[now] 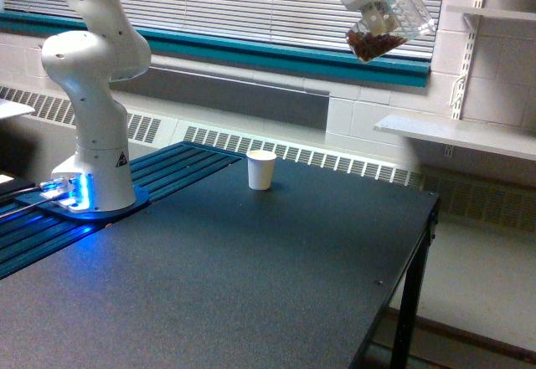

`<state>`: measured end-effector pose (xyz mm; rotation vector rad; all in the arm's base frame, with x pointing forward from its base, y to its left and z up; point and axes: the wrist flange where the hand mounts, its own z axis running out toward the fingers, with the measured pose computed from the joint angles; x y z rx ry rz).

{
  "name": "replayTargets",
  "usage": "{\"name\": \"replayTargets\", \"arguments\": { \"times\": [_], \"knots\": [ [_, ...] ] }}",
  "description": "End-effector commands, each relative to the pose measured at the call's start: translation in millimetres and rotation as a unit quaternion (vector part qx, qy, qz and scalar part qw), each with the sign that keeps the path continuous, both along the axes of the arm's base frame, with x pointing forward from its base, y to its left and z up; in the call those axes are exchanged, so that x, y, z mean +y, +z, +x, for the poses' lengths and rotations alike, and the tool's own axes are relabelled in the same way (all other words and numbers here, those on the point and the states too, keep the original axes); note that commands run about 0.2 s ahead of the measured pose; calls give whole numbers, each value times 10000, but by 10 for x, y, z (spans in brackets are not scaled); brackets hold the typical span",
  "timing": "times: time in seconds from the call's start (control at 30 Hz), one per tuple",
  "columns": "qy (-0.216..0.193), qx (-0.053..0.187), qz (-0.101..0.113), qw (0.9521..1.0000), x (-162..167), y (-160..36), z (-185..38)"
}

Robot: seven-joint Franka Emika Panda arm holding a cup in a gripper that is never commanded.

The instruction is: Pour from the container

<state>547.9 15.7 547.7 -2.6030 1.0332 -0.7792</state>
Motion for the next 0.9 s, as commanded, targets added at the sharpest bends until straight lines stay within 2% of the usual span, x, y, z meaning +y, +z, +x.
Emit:
{"name": "replayTargets", "arguments": {
  "times": [0.03, 0.47, 0.73, 0.9],
  "knots": [
    [256, -105, -74, 9996, 405, 117, -126],
    [597, -161, -257, 9978, 1131, 110, -552],
    [741, -90, -315, 9967, 1502, -43, -883],
    [861, -1, -434, 9953, 1726, -164, -1133]
  ]
}}
